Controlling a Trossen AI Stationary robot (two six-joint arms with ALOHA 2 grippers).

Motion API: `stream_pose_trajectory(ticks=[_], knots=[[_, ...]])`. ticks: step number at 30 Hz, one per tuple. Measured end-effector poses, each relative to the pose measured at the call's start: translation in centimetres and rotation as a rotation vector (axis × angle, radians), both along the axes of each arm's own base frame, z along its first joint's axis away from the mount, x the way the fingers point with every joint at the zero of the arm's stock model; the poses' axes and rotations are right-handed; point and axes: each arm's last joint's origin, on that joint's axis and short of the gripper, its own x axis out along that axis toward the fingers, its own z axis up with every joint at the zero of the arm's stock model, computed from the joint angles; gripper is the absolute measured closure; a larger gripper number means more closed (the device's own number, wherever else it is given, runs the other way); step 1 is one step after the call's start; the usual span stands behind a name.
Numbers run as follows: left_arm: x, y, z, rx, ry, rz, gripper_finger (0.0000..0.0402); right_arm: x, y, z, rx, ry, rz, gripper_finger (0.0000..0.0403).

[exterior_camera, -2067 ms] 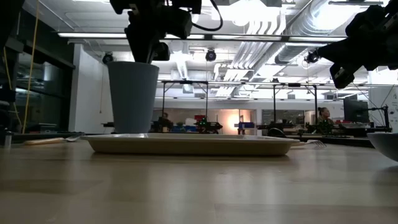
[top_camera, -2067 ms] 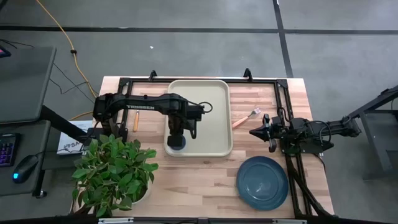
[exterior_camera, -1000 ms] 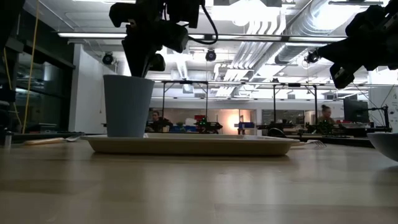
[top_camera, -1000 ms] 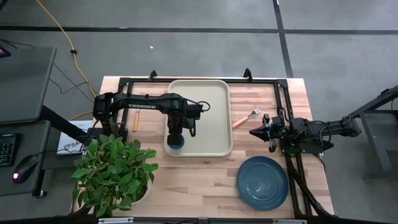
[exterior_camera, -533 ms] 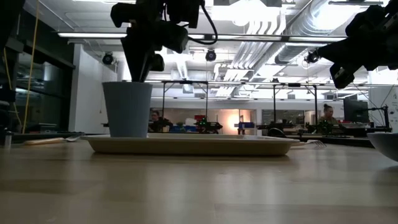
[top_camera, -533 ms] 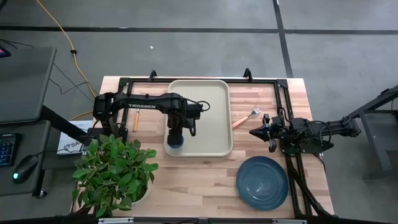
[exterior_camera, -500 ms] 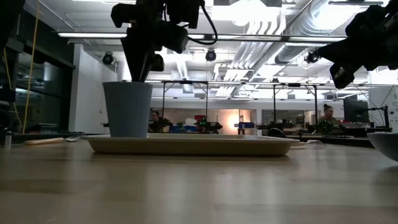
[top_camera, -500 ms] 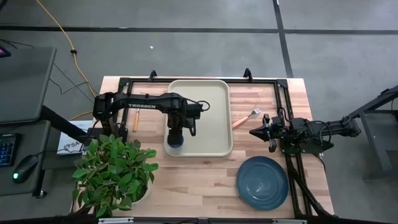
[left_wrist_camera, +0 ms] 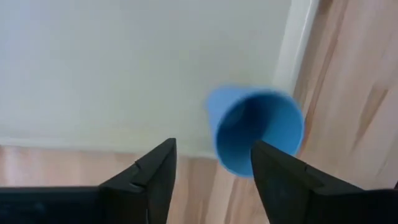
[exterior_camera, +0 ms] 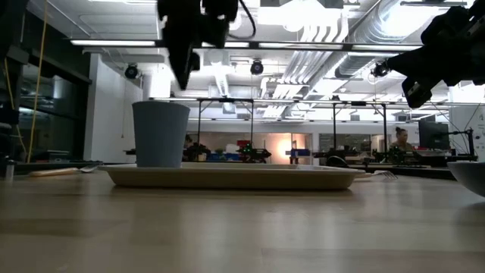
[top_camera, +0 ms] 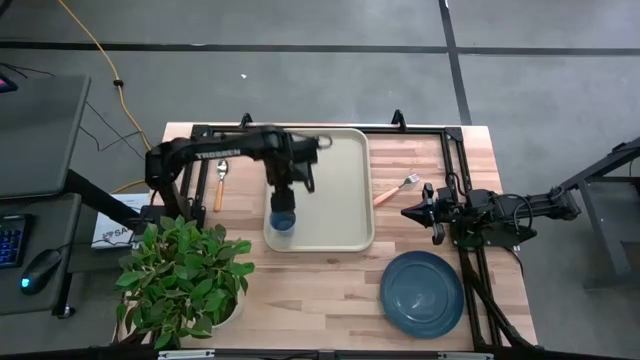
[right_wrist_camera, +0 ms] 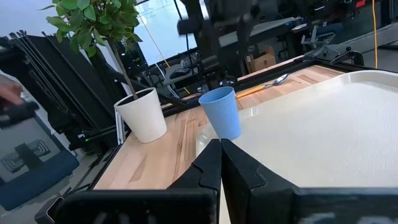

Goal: Pick and place plate/cup/fork/spoon on tray
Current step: Put the blue plate on the white tray to the top of the blue cup

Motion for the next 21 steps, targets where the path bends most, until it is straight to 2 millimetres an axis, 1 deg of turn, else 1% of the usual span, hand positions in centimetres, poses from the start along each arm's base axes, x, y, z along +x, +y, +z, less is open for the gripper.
stream_pose_trajectory(ticks=[2,5,7,8,10,13,17,19,21], knots=[[-0.4,0.6,2.0,0.038,-0.109,0.047,0.0211,0.0,0.0,0.0,0.0,0.0,0.0,0.0402],[-1.1,0.8,5.6,0.129,-0.403,0.121,0.0211,0.0,0.0,0.0,0.0,0.0,0.0,0.0402],[-2.1,0.4,7.6,0.176,-0.606,0.163,0.0211,0.0,0.0,0.0,0.0,0.0,0.0,0.0402],[-2.6,0.1,8.5,0.197,-0.704,0.177,0.0211,0.0,0.0,0.0,0.0,0.0,0.0,0.0402],[-3.9,-0.5,9.4,0.219,-0.871,0.22,0.0211,0.0,0.0,0.0,0.0,0.0,0.0,0.0402],[-5.9,-1.6,9.5,0.225,-1.1,0.271,0.0212,0.0,0.0,0.0,0.0,0.0,0.0,0.0402],[-8.2,-2.9,7.9,0.201,-1.344,0.322,0.0213,0.0,-0.1,0.2,0.003,-0.026,-0.041,0.0402],[-9.1,-3.5,6.9,0.186,-1.432,0.357,0.0213,0.0,-0.2,1.1,0.083,-0.116,-0.067,0.0402],[-10.0,-3.9,6.1,0.182,-1.503,0.396,0.0213,-0.3,-0.4,2.4,0.184,-0.258,-0.094,0.0402]])
